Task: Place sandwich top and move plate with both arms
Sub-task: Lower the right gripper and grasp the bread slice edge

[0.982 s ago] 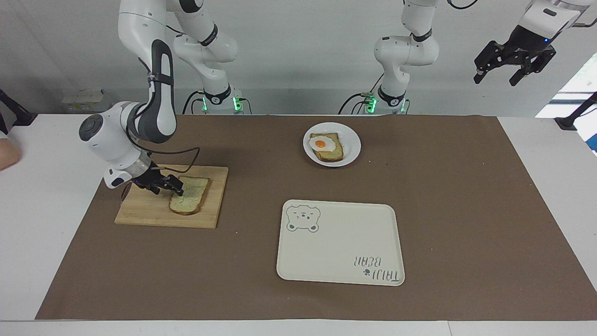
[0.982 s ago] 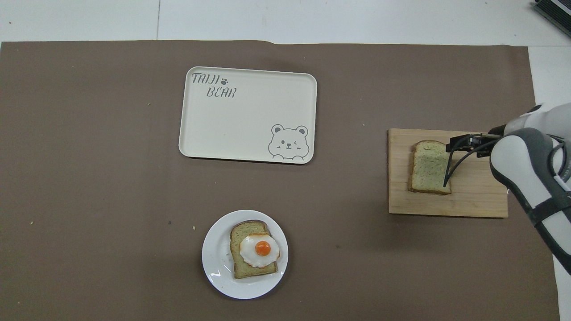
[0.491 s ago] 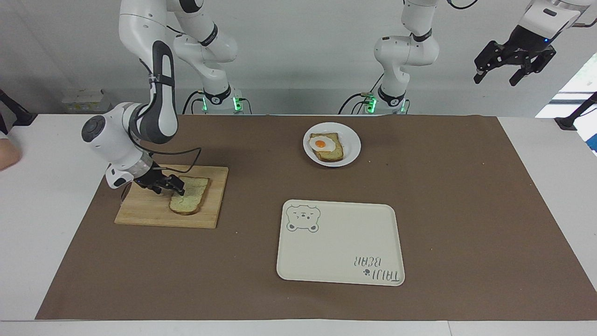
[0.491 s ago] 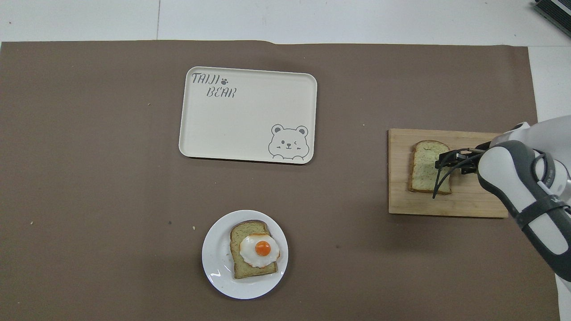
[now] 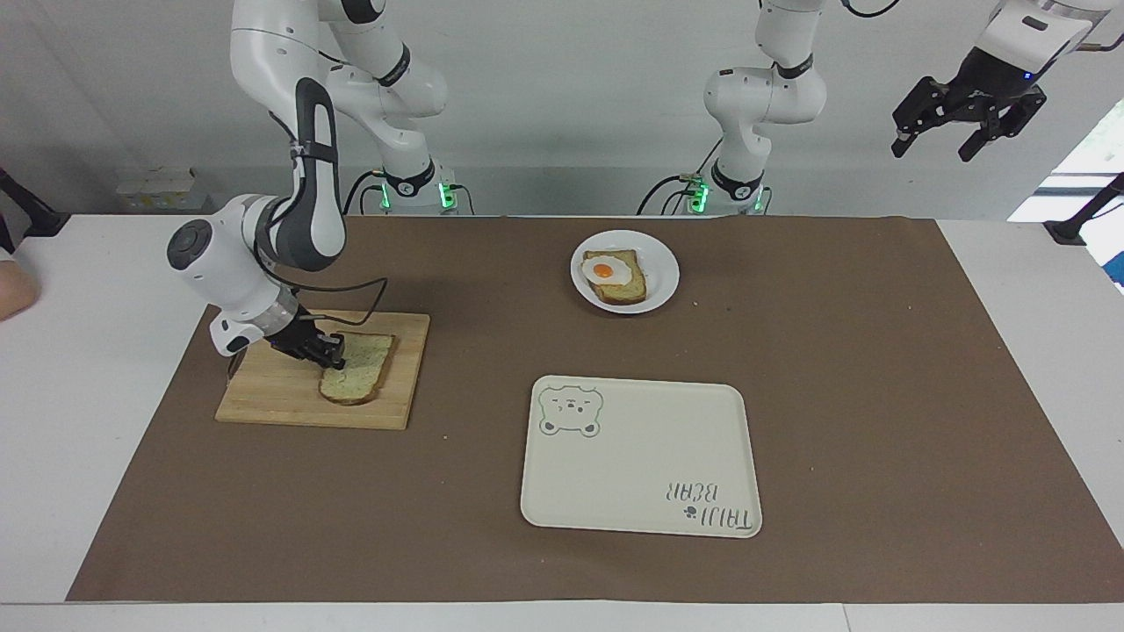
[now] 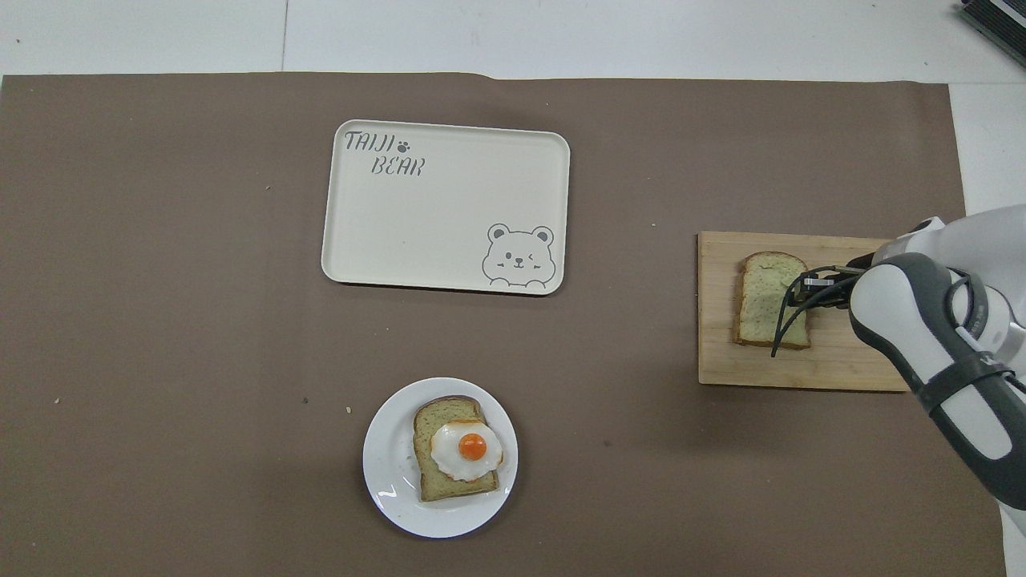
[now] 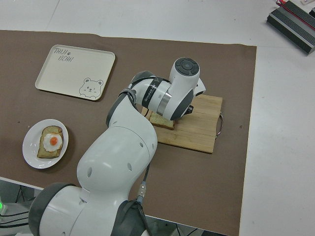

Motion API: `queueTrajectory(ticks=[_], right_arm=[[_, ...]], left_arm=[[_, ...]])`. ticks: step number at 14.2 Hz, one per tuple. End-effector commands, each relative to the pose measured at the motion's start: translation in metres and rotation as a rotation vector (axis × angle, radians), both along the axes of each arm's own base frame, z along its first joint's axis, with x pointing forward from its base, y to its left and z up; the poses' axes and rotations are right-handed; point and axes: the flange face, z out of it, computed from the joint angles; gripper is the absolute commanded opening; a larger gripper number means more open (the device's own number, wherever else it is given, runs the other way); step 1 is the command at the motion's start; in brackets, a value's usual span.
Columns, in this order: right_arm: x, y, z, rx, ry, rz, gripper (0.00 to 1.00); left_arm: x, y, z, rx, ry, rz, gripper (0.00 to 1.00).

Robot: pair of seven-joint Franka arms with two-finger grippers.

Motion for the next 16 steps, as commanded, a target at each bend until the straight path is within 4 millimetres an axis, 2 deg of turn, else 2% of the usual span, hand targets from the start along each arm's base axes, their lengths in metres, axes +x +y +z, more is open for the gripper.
queueTrajectory(ticks=[1, 6, 9, 12, 15, 16], right_arm=[[0.008, 0.016, 0.0, 0.002, -0.022, 0.032, 0.0], [0.019, 0.017, 0.024, -0.045, -0.03, 0.095, 0.0], [0.027, 0.025, 0.058, -0.027, 0.019, 0.139, 0.0], [0.024, 0.032, 0.097, -0.009, 0.027, 0.161, 0.0], [0.016, 0.056, 0.118, 0.019, 0.033, 0.198, 0.0], [0.014, 0.067, 0.12, 0.028, 0.048, 0.22, 0.0]], left_arm=[[-0.008, 0.001, 0.001, -0.016, 0.005, 0.005, 1.0], [-0.008, 0.001, 0.001, -0.016, 0.005, 0.005, 1.0], [-0.008, 0.001, 0.001, -0.016, 0.007, 0.005, 1.0], [-0.008, 0.001, 0.001, -0.016, 0.005, 0.005, 1.0], [-0.008, 0.001, 0.001, -0.016, 0.007, 0.005, 1.0], [-0.008, 0.001, 0.001, -0.016, 0.005, 0.005, 1.0]])
